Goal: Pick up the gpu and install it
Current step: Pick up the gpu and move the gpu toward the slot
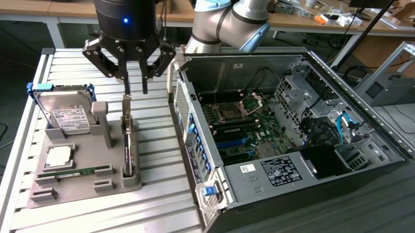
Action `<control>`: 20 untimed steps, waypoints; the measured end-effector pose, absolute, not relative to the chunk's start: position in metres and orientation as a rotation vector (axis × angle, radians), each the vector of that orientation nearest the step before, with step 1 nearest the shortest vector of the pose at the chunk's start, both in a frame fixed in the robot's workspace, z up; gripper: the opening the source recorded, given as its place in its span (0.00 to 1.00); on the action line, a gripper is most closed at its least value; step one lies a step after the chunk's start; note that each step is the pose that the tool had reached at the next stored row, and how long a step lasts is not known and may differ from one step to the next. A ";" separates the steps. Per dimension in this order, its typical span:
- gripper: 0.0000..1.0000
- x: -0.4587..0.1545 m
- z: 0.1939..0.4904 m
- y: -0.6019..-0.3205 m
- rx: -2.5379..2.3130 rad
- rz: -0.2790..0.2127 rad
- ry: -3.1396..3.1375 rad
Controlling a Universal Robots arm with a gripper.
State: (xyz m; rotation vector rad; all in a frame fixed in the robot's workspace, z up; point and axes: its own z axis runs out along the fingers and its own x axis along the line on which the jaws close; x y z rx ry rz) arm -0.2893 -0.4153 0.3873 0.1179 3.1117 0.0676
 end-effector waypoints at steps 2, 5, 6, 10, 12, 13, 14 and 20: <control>0.36 -0.289 0.386 -0.416 0.118 0.067 3.112; 0.36 -0.290 0.384 -0.416 0.118 0.067 3.112; 0.36 -0.290 0.384 -0.416 0.118 0.067 3.112; 0.36 -0.290 0.382 -0.417 0.118 0.067 3.112; 0.36 -0.290 0.381 -0.417 0.118 0.067 3.112; 0.36 -0.290 0.381 -0.417 0.118 0.067 3.112; 0.36 -0.290 0.380 -0.417 0.118 0.067 3.112; 0.36 -0.291 0.378 -0.418 0.118 0.067 3.112</control>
